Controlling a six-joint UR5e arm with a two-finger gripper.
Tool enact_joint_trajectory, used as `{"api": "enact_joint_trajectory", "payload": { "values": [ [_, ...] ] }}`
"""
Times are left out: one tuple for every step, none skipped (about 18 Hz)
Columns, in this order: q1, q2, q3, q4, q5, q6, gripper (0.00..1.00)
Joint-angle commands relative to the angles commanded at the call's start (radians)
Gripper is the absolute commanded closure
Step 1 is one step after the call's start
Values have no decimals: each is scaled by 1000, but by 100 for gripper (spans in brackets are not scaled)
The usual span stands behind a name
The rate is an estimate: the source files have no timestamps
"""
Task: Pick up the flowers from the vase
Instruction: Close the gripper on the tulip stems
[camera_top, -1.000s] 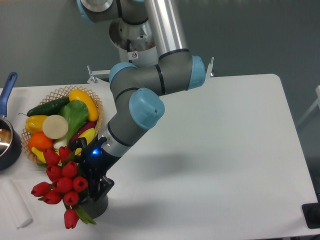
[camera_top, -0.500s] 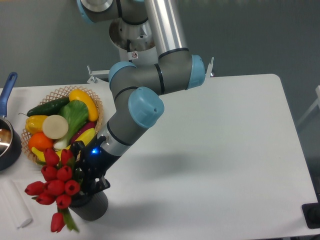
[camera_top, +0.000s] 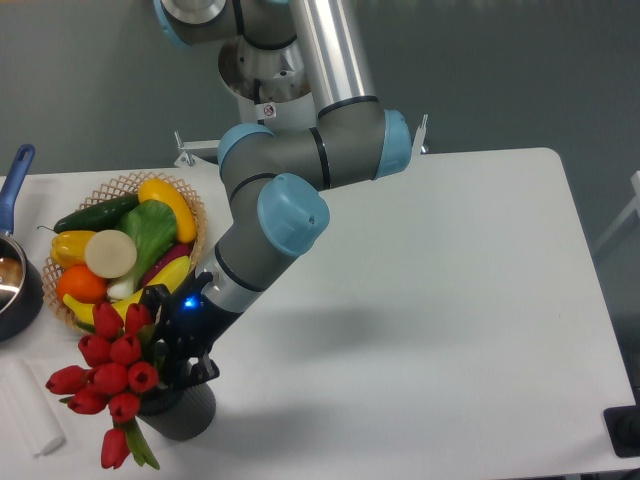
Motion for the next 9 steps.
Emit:
{"api": "enact_joint_trajectory", "payload": {
  "values": [
    [2,0,0,0,2,0,56],
    [2,0,0,0,0,0,56],
    [2,0,0,0,2,0,60],
    [3,2,0,0,-3,0,60],
    [8,6,0,0,-5,0,60],
    [11,8,2,0,-6,0,60],
    [14,11,2,0,-6,-2,60],
    [17,14,3,-2,-9,-2,60],
    [23,21,3,-2,-18,-3,60]
  ]
}}
